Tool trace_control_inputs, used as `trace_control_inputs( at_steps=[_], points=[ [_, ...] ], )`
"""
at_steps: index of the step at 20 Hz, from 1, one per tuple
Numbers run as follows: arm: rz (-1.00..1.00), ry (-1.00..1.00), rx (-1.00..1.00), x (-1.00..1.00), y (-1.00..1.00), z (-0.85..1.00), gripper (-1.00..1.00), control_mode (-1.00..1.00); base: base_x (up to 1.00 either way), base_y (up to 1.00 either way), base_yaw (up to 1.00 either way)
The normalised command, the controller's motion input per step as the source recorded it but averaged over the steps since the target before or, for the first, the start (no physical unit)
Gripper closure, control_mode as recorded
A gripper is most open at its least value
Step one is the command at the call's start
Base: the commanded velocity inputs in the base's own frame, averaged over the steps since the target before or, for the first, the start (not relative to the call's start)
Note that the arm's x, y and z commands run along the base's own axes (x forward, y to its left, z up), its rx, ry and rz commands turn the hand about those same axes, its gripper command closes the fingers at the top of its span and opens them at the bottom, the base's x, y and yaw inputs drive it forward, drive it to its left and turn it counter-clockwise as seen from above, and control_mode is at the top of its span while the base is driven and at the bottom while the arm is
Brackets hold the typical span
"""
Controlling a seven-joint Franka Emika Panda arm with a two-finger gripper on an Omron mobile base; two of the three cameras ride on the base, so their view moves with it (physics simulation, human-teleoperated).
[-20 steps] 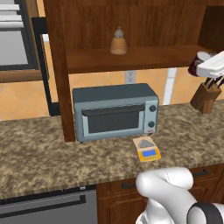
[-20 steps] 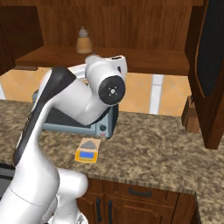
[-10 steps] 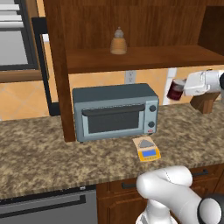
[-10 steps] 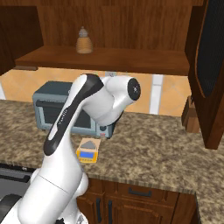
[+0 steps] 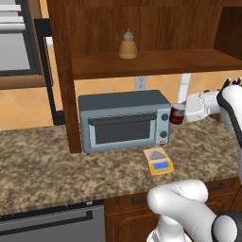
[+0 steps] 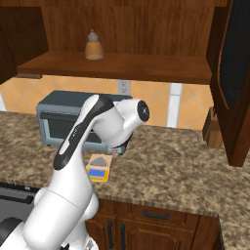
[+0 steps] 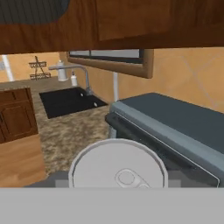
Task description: Pick the canned food and place it on the digital scale for weighing, and close the cabinet.
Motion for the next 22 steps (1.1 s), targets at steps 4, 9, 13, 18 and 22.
trace_control_inputs(
  at_steps=[4,9,13,18,22],
  points=[
    [0.17,0.05,0.0,0.06,0.02,-0.76,1.0,-1.0,0.0,0.0,0.0],
    [0.1,0.01,-0.01,0.15,0.0,-0.84,1.0,-1.0,0.0,0.0,0.0],
    [0.05,0.1,0.0,0.19,0.0,-0.41,1.0,-1.0,0.0,0.0,0.0],
    [0.05,0.1,0.0,0.15,0.02,-0.47,1.0,-1.0,0.0,0.0,0.0],
    [0.01,-0.03,0.0,0.18,0.03,-0.53,1.0,-1.0,0.0,0.0,0.0]
  ],
)
